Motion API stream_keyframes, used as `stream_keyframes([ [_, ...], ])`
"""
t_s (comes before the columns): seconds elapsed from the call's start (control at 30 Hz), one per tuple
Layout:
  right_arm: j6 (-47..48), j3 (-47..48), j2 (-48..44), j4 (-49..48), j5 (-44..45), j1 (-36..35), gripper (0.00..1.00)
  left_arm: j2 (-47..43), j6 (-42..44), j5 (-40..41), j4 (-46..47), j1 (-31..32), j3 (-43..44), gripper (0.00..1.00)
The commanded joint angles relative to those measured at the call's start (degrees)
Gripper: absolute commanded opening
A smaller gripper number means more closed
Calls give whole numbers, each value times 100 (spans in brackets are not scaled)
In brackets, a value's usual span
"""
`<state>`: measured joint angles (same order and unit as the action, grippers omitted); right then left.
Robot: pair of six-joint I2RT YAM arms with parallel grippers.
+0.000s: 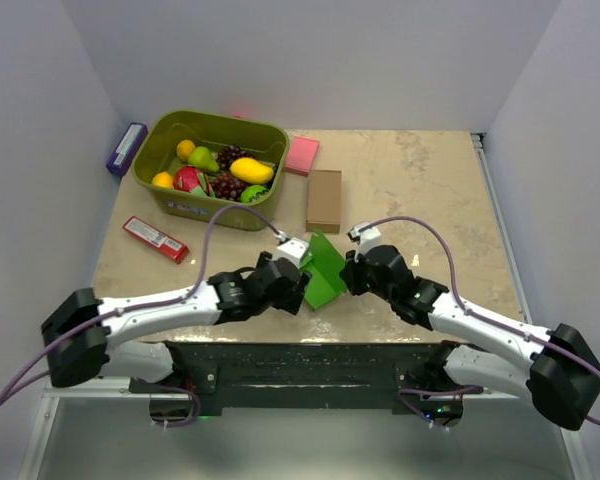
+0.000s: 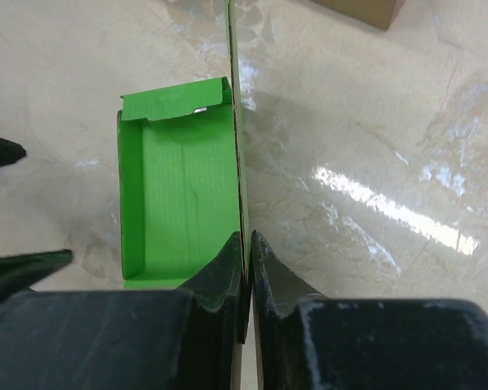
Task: Fold the paper box
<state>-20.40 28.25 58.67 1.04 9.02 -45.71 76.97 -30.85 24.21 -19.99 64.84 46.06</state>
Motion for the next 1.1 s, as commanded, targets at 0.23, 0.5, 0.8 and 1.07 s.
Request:
stream_keyframes([
  [0.23,1372,1015,443,-122,-2095,291,4,-2195,1615,-3332,1215,-2685,-722,78],
  [0.5,1557,1516,434,528,-3054,361,1,-2003,1837,-4942,1647,-3952,-810,77],
  [0.8,1575,1649,417,670,-3336,361,0,-1642,1705,-5654,2120,-3988,-923,69],
  [1.07,1575,1666,470,696,-3179,361,0,-1527,1617,-5928,2315,-3970,-1020,33],
])
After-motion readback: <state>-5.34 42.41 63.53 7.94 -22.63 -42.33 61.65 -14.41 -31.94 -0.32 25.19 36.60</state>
